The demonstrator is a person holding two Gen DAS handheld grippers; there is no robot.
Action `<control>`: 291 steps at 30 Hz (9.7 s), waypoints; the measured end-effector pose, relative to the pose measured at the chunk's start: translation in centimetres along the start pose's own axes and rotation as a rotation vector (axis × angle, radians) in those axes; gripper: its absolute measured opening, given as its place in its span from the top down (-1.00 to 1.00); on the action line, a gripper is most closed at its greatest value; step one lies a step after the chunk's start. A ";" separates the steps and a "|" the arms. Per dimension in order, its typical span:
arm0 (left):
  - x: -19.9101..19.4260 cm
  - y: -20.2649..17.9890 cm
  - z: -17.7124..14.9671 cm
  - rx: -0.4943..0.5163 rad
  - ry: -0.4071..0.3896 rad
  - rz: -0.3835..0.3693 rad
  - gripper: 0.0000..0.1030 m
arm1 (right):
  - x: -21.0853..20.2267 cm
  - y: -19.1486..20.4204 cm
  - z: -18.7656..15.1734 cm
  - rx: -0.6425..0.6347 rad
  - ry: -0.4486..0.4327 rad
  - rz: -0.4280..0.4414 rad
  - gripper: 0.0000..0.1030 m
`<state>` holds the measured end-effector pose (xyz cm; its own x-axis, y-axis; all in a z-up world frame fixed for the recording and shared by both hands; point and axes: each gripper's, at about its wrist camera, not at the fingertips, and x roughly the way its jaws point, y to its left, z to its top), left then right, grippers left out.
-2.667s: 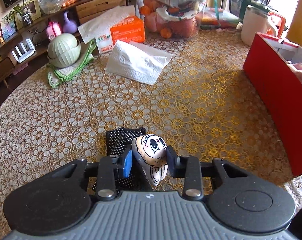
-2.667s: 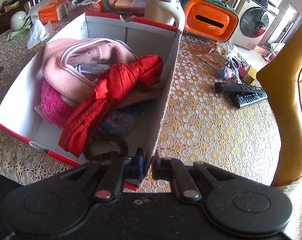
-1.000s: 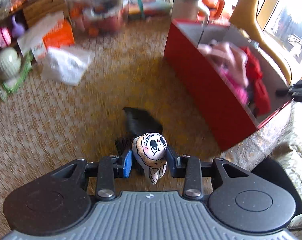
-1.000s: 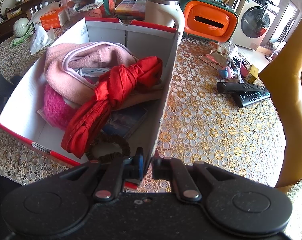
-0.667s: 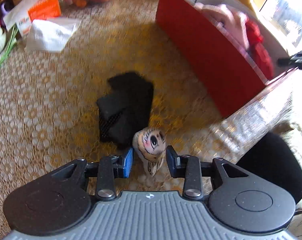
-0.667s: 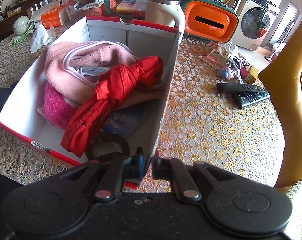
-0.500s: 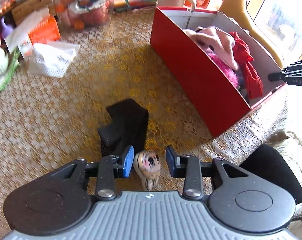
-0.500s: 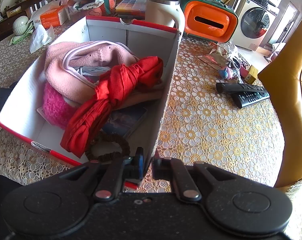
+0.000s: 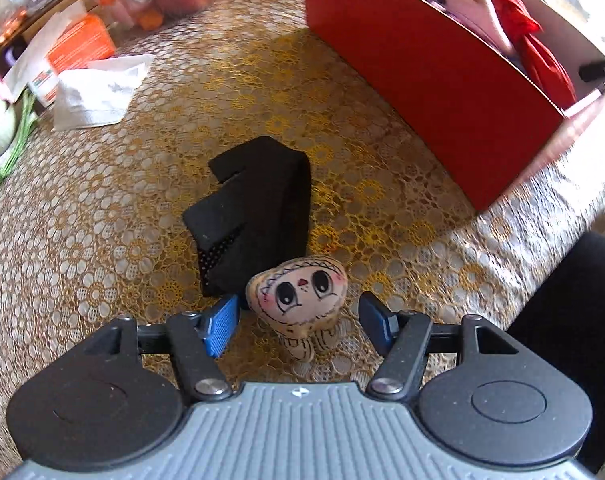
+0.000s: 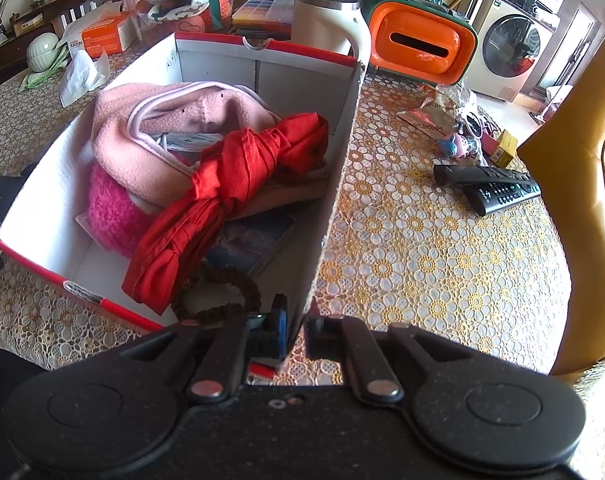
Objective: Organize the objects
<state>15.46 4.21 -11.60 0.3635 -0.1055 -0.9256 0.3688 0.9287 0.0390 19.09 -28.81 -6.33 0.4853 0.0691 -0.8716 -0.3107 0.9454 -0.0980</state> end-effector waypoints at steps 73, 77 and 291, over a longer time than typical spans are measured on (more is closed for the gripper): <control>-1.3 -16.9 16.7 0.253 -0.162 -0.282 -0.29 | -0.2 -0.1 -0.2 0.003 -0.006 0.012 0.85; -2.8 -15.7 16.2 0.242 -0.186 -0.282 -0.29 | -0.2 0.1 -0.2 0.002 -0.004 0.007 0.85; -12.8 -12.8 2.8 -0.063 -0.526 -0.187 -0.97 | -13.0 3.8 -6.8 0.153 -0.459 0.142 -0.13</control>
<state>8.47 -7.35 0.79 0.6803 -0.4187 -0.6016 0.4221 0.8948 -0.1455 6.07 -28.29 1.41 0.7669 0.3009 -0.5668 -0.2928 0.9500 0.1081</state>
